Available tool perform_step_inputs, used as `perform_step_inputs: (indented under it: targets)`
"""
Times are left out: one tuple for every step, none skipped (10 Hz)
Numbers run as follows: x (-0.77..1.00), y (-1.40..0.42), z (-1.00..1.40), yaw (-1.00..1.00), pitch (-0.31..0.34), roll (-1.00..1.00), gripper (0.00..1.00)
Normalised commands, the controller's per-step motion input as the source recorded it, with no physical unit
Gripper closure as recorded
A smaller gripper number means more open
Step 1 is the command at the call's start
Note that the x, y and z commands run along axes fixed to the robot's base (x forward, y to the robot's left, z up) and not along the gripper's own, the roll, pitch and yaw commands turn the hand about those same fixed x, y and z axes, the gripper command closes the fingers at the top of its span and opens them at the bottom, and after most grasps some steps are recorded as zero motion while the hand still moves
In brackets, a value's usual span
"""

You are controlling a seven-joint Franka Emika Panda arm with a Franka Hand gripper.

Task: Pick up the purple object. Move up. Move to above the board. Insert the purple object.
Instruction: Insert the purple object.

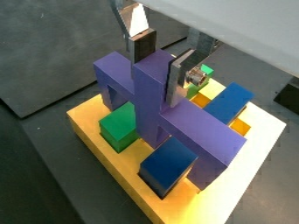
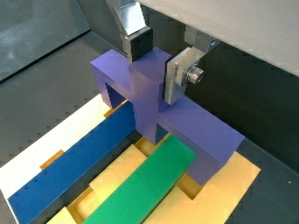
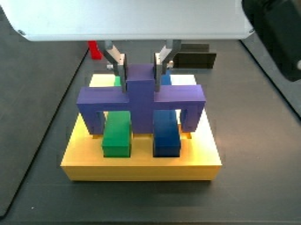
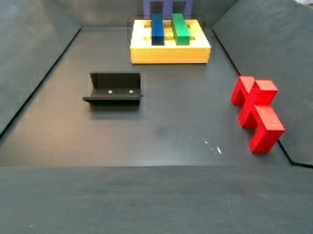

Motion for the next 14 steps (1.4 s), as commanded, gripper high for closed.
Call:
perform_step_inputs:
  targets:
    - [-0.03,0.0,0.0,0.0,0.0,0.05,1.0]
    - [-0.03,0.0,-0.12,0.01,0.0,0.02,1.0]
    - [-0.05,0.0,-0.23,0.03,-0.017,0.0,1.0]
    - [-0.05,0.0,-0.23,0.03,-0.02,0.0,1.0]
    - [0.0,0.0,-0.23,0.07,-0.019,-0.04,1.0]
    - [0.0,0.0,-0.18,0.11,0.0,-0.13,1.0]
    - [0.15,0.0,-0.04,0.09,-0.021,-0.21,1.0]
    - [0.15,0.04,-0.02,0.05,-0.016,-0.2,1.0]
    - [0.07,0.1,-0.07,0.05,-0.034,-0.21,1.0]
    - [0.0,0.14,-0.06,0.07,-0.037,-0.23,1.0]
    - [0.0,0.14,-0.07,0.0,-0.069,-0.23,1.0]
    - [0.0,0.13,-0.07,0.0,-0.059,-0.2,1.0]
    - [0.0,0.1,-0.1,0.0,-0.08,-0.2,1.0]
    - [0.0,0.06,-0.12,-0.03,-0.043,-0.08,1.0]
